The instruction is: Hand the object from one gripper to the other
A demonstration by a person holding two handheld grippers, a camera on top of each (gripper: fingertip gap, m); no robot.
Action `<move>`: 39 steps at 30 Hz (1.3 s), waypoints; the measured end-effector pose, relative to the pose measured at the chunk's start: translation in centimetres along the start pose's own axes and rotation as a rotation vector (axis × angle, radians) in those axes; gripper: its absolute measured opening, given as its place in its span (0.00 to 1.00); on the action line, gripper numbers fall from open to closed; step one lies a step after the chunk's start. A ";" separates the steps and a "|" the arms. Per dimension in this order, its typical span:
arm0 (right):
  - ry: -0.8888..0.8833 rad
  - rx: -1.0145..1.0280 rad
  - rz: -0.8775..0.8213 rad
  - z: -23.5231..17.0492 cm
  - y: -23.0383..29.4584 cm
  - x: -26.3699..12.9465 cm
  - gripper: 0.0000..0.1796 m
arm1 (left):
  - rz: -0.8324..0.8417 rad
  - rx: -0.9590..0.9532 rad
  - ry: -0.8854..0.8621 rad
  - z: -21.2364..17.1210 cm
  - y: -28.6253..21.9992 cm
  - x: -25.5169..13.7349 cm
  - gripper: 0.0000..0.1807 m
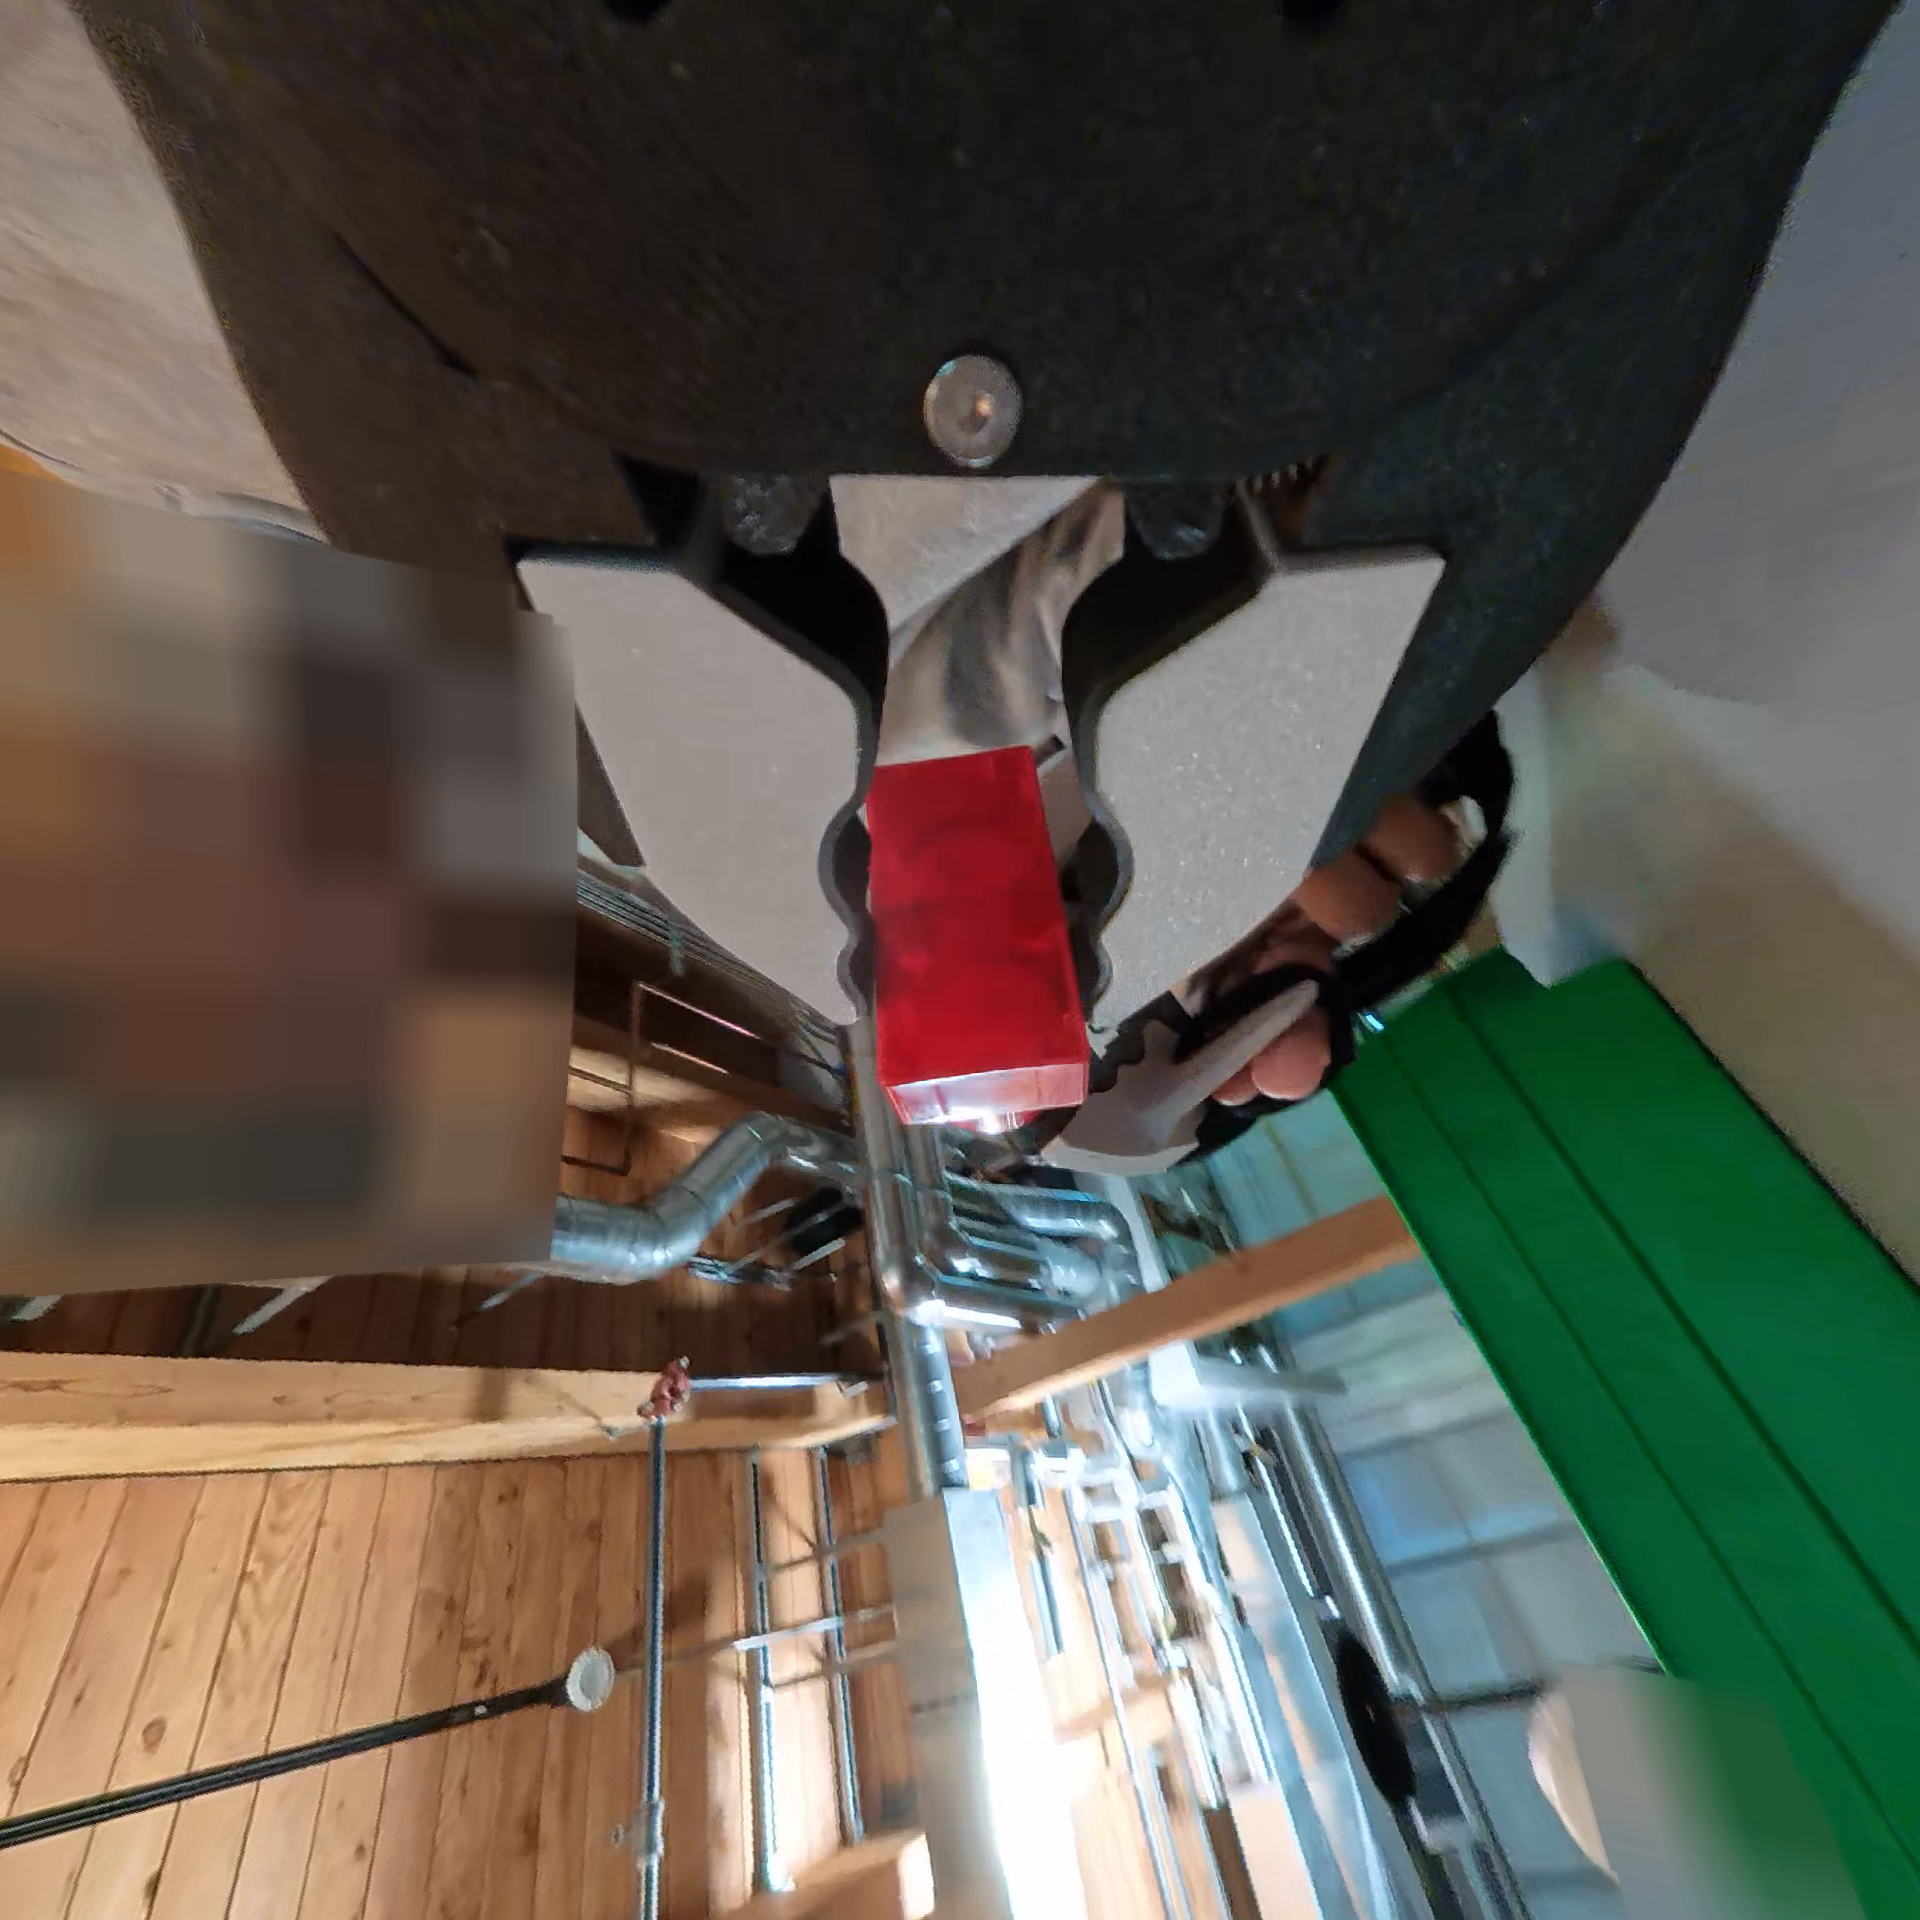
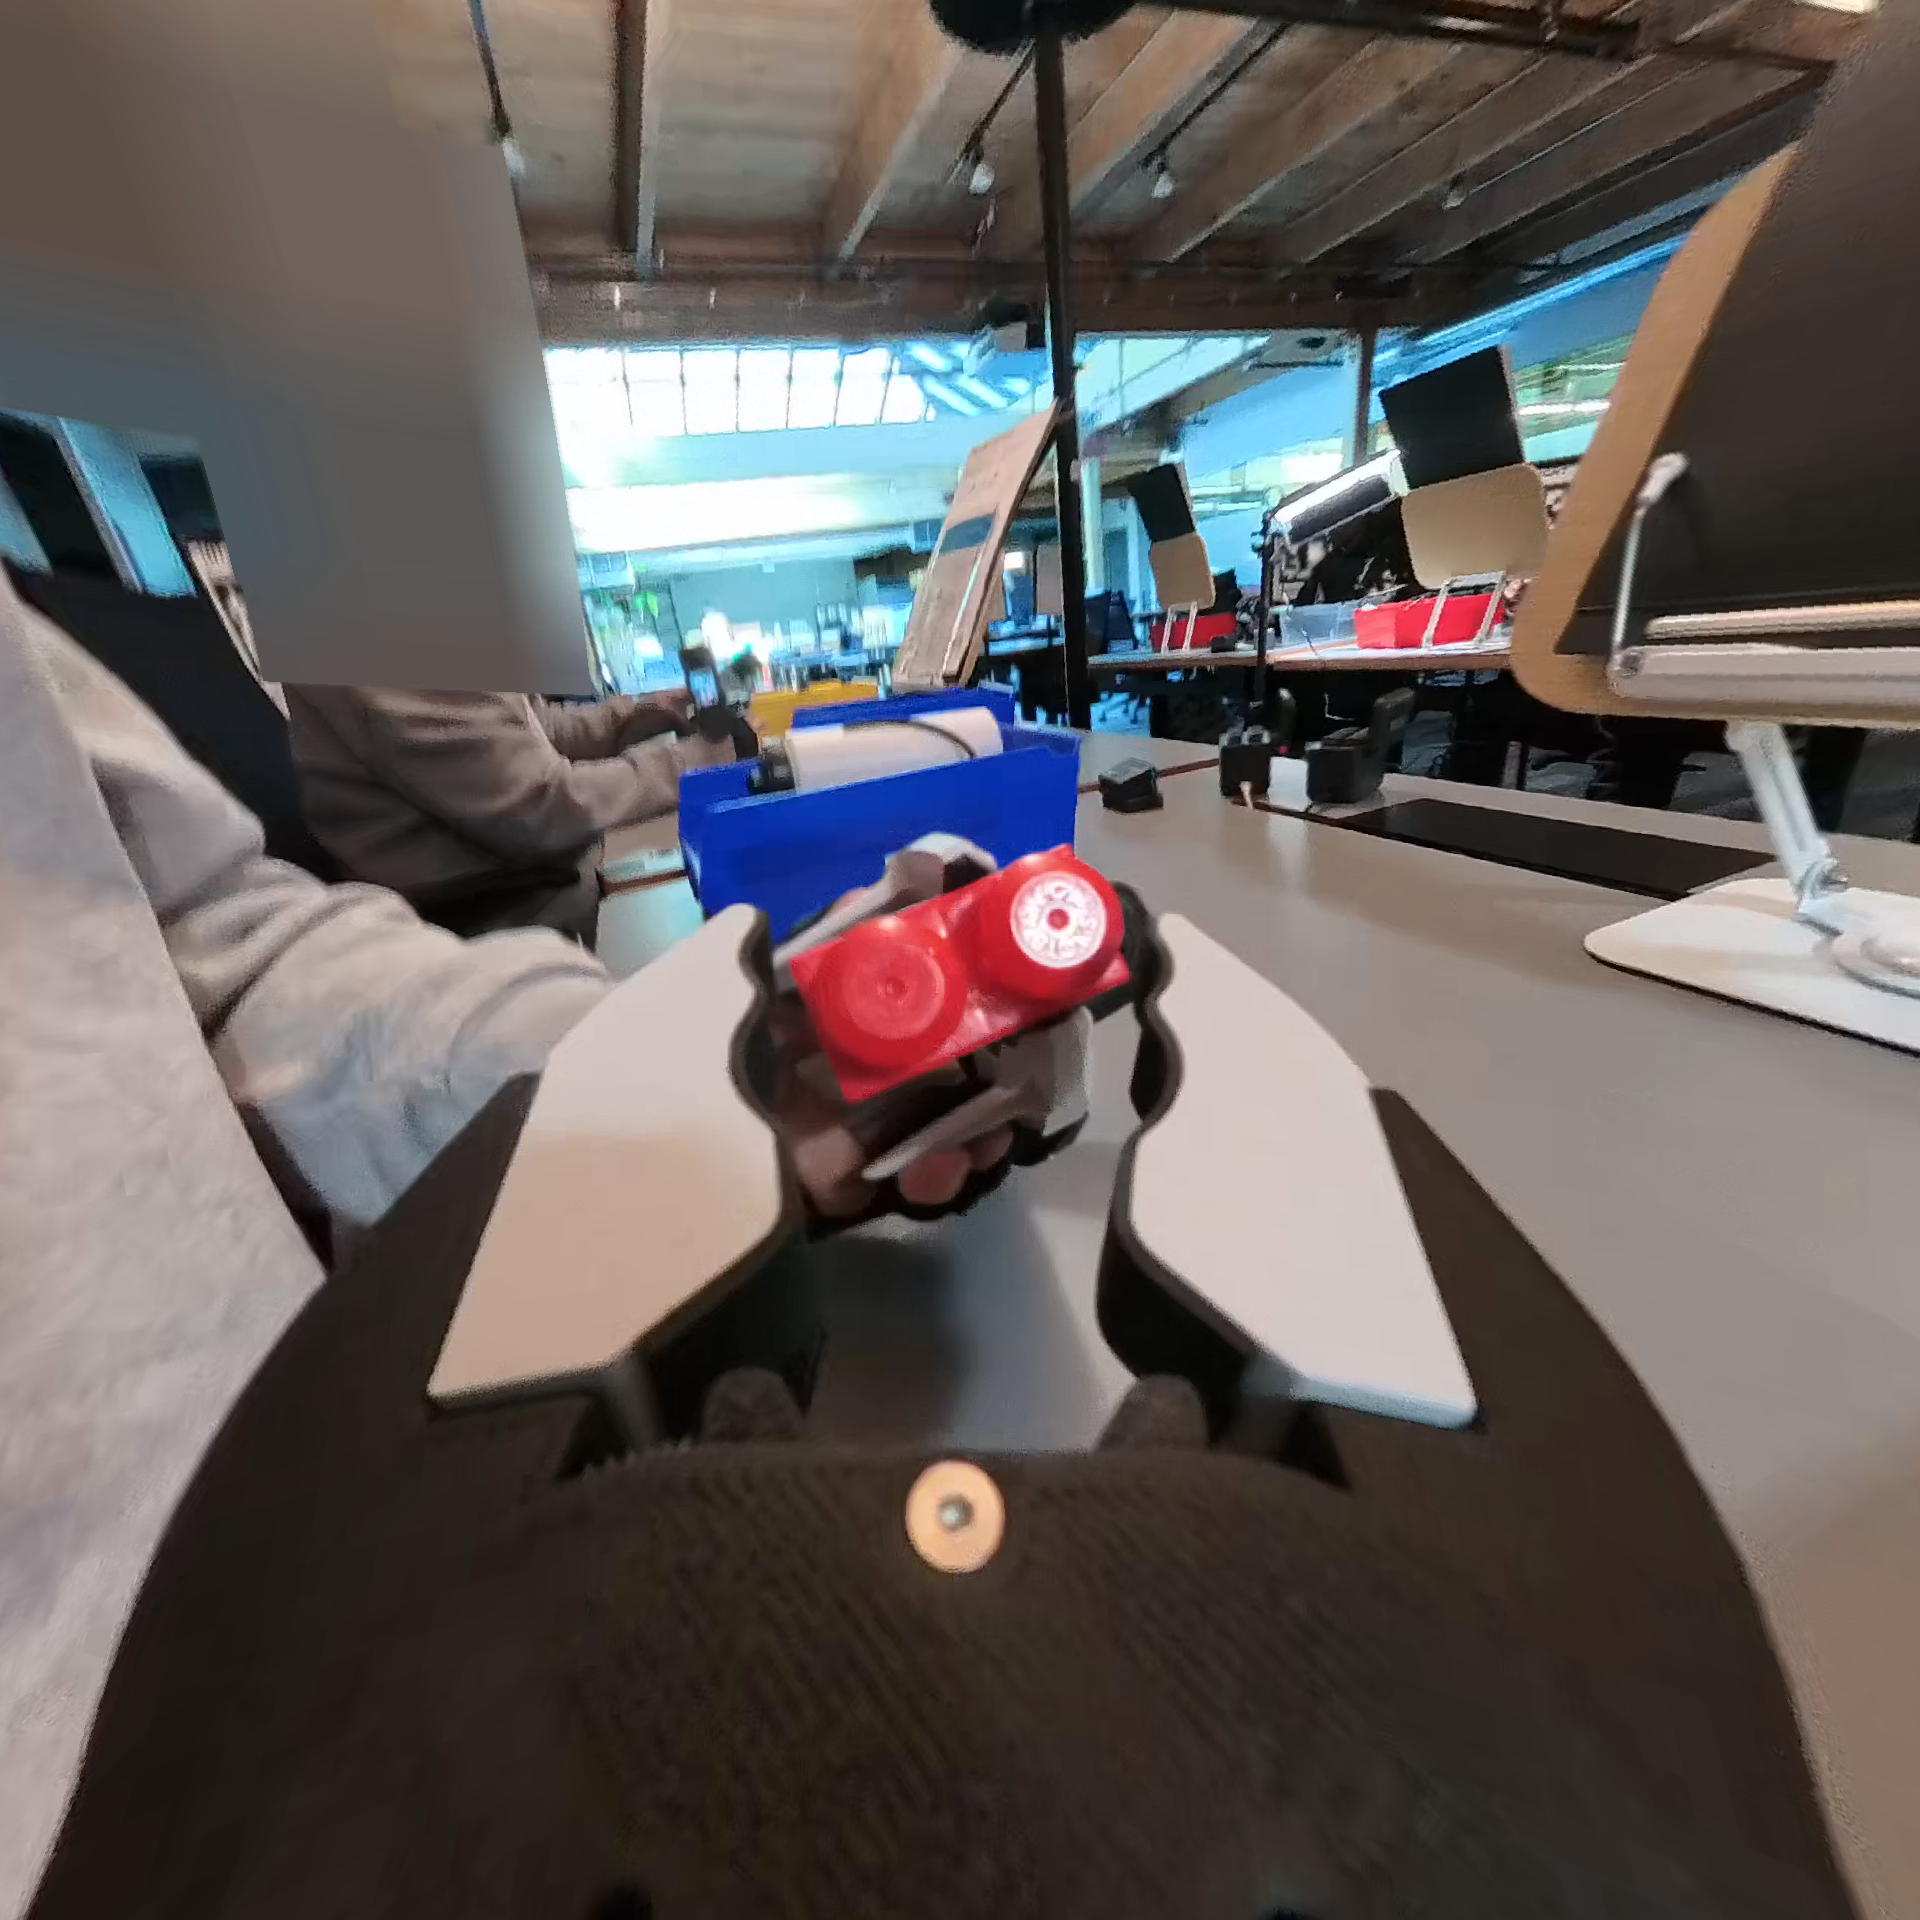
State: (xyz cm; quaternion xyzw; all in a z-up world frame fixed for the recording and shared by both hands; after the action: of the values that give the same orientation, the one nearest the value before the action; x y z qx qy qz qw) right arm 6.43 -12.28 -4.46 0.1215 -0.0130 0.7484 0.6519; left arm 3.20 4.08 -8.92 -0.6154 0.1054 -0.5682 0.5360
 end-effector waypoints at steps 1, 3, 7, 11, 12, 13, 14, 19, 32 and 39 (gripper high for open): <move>-0.030 0.039 -0.007 0.2 -0.3 0.0 0.39 | 0.022 0.044 -0.032 0.3 -0.2 -0.5 0.20; -0.070 0.105 -0.020 0.2 -0.9 0.4 0.39 | 0.078 0.155 -0.102 0.7 -0.7 -1.9 0.20; 0.001 0.202 -0.052 -1.2 -1.6 2.6 0.37 | 0.180 0.421 -0.383 1.1 -3.6 -5.1 0.20; 0.027 0.349 0.029 -2.7 -0.2 6.2 0.36 | 0.228 0.621 -0.504 -1.0 -7.0 -6.4 0.20; 0.015 0.392 0.045 -3.0 0.3 6.9 0.35 | 0.240 0.653 -0.516 -1.6 -7.5 -6.5 0.20; 0.003 0.434 0.065 -3.3 0.7 7.6 0.33 | 0.260 0.683 -0.528 -2.1 -8.0 -6.6 0.20; -0.008 0.475 0.094 -3.5 1.1 8.3 0.32 | 0.284 0.709 -0.537 -2.4 -8.3 -6.6 0.20; 0.036 0.639 0.205 -5.1 1.8 10.7 0.20 | 0.382 0.791 -0.527 -3.6 -8.8 -6.9 0.20; 0.141 0.562 0.251 -3.4 -1.9 9.5 0.18 | 0.716 0.956 -0.378 -3.2 -10.7 -7.1 0.43; 0.223 0.332 0.099 -2.0 -5.0 7.6 0.19 | 1.128 1.146 -0.092 -4.2 -9.4 -5.2 0.59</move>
State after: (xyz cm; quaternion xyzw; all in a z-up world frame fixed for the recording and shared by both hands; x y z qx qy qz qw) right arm 10.06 -3.77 -5.59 0.1430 0.1766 0.7803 0.5827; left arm -6.45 9.50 -5.57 -0.1218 0.0702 -0.1516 0.9784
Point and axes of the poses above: each gripper's, where its closed fingertips meet, x out along the fingers, z out of its top, y = z × x across the jaws, the point moved 9 cm from there along -x, back along the fingers
